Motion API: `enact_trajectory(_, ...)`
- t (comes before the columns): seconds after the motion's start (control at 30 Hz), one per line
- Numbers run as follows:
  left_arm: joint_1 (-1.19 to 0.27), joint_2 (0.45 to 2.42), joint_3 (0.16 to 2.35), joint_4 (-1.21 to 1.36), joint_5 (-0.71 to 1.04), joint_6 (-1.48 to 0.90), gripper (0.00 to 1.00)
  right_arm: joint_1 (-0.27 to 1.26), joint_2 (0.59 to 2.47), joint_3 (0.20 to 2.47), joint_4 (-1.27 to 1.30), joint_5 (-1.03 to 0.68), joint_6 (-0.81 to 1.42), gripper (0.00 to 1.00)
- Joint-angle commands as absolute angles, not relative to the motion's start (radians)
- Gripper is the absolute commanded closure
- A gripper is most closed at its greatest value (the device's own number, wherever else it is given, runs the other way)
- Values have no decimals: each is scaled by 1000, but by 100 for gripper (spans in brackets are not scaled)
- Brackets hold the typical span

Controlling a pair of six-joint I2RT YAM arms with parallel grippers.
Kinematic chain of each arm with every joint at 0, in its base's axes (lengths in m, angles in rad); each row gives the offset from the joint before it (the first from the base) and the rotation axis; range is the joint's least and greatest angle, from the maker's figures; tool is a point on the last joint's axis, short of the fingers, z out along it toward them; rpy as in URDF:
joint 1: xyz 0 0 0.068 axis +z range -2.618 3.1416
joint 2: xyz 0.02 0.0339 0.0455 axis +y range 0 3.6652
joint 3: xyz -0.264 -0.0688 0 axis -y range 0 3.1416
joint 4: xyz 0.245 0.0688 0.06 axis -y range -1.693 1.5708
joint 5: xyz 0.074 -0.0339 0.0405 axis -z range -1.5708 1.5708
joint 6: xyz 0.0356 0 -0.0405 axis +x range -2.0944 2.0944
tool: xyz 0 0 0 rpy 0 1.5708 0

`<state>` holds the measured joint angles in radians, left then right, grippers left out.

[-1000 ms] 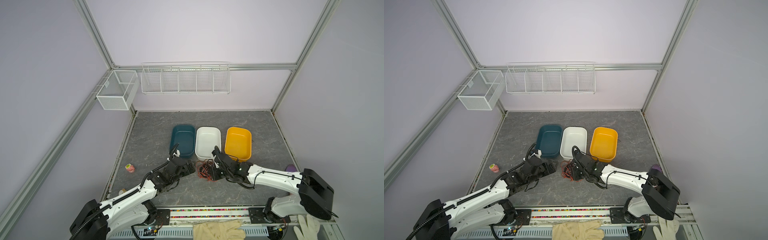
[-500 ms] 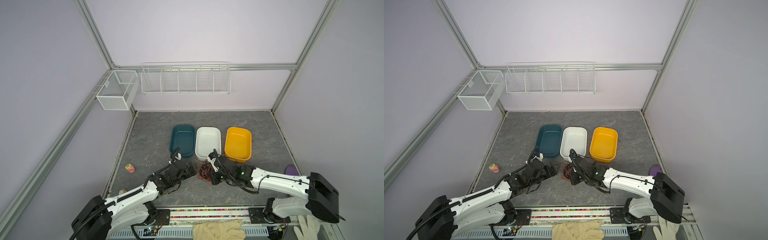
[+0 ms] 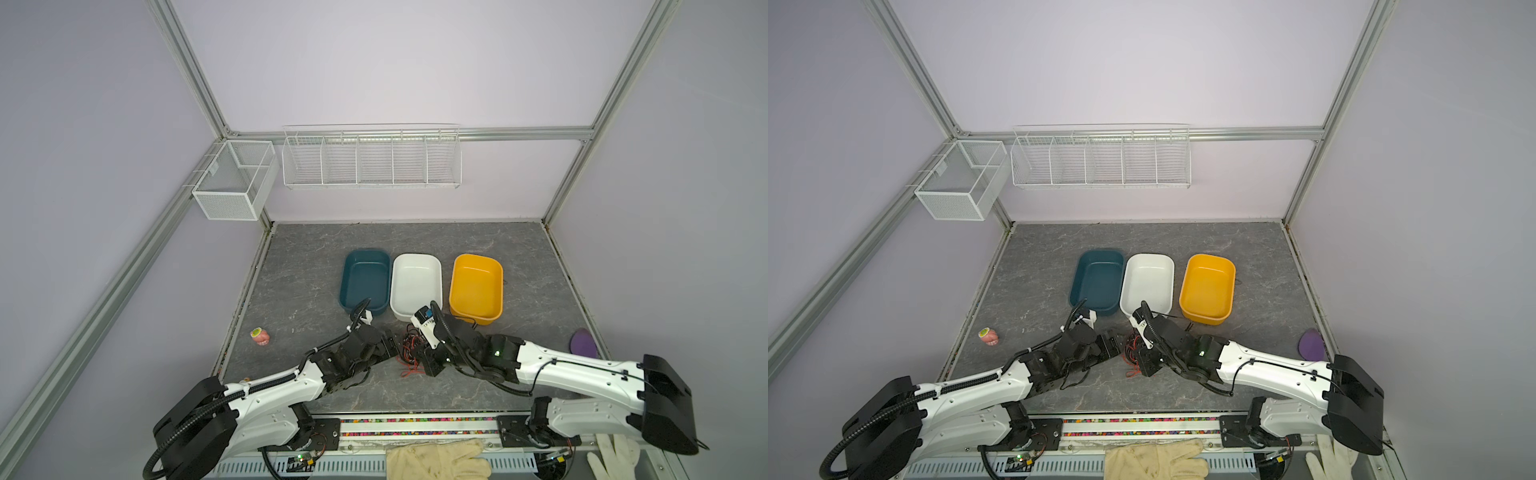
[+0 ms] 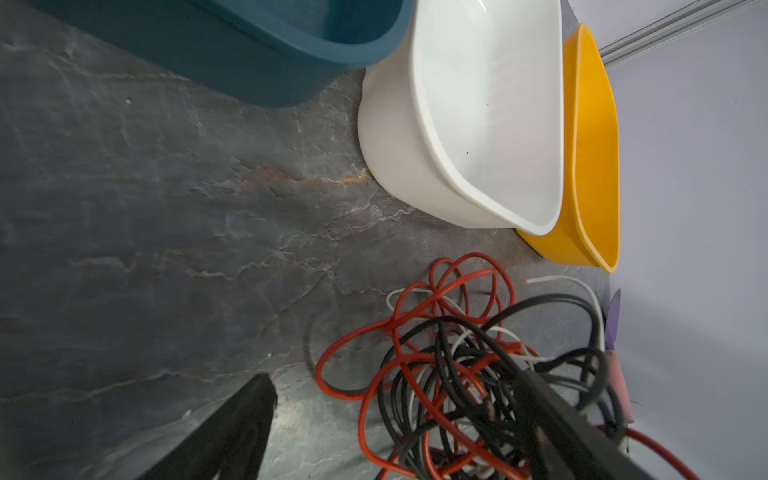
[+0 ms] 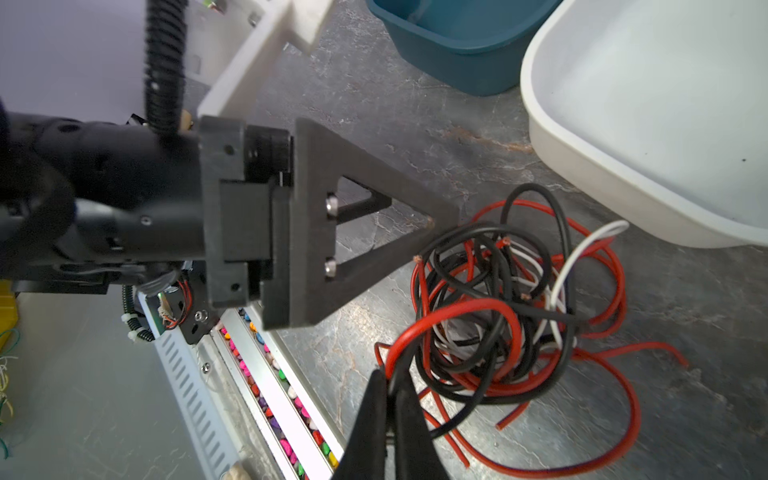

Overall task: Untangle the cables
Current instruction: 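Grasp cables in the pile with both grippers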

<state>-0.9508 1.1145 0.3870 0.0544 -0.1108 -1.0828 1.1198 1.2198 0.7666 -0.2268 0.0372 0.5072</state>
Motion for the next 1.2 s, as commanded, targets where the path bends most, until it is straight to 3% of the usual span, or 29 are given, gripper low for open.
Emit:
enact_trajectory(0.0,-967,1126,371,106,-109,-1118,21,1125,1202,757,-193,37,483,93)
enact_trajectory(0.3,-974,1150,306,218,-89,-1176,43,1125,1209,715,-158,70,503,93)
enact_trajectory(0.97,-1003,1262,338,362,-5,-1259,49,1126,1262,602,-4,70,522,93)
enact_trajectory(1.17,-1006,1330,351,413,19,-1271,62,1125,1229,565,57,43,519,93)
